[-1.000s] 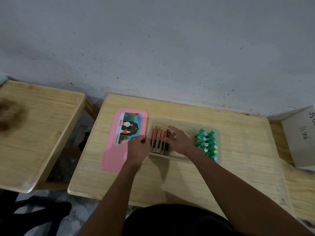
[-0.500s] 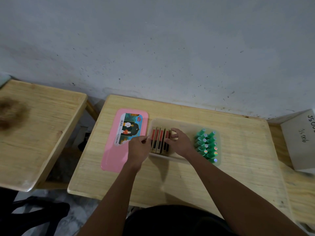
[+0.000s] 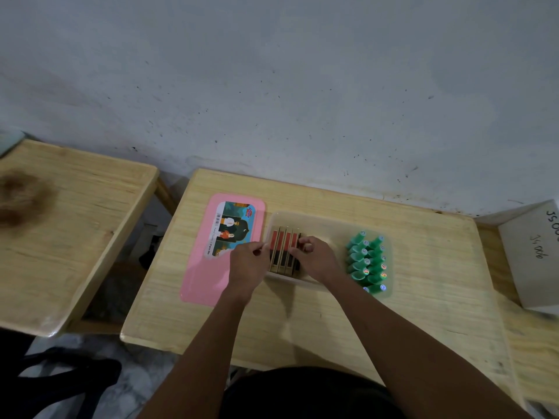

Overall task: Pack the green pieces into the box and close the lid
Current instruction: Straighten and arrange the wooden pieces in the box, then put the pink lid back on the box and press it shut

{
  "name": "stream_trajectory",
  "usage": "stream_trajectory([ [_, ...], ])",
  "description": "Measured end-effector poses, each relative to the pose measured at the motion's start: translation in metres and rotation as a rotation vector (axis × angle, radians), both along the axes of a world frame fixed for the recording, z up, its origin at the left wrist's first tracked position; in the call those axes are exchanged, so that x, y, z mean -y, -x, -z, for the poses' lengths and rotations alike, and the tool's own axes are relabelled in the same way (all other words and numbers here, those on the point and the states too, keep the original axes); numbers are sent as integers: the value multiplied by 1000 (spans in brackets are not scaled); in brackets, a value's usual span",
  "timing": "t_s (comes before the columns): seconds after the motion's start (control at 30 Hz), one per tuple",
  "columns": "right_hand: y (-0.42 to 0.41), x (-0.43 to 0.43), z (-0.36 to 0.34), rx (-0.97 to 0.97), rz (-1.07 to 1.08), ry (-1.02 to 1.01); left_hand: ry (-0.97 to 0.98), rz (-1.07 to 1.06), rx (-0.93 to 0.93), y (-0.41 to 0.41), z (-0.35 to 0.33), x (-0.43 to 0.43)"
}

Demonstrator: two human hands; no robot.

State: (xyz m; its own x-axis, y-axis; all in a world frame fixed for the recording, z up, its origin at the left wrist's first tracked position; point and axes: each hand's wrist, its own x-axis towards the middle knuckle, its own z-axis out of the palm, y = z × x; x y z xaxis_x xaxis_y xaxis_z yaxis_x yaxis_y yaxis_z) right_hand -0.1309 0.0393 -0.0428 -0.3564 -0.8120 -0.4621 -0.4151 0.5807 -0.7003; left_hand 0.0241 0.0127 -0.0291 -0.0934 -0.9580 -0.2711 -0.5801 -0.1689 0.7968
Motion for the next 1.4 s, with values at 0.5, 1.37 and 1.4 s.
stream_trajectory([
  [0.5, -3, -25, -27, -79, -553, 104, -199, -542, 563, -63, 49, -1],
  [1.37, -11, -26, -33, -47, -561, 84, 39, -292, 107, -80, -30, 33],
  [1.4, -12, -25, -38, 39, -455, 124, 117, -313, 73, -78, -39, 35],
])
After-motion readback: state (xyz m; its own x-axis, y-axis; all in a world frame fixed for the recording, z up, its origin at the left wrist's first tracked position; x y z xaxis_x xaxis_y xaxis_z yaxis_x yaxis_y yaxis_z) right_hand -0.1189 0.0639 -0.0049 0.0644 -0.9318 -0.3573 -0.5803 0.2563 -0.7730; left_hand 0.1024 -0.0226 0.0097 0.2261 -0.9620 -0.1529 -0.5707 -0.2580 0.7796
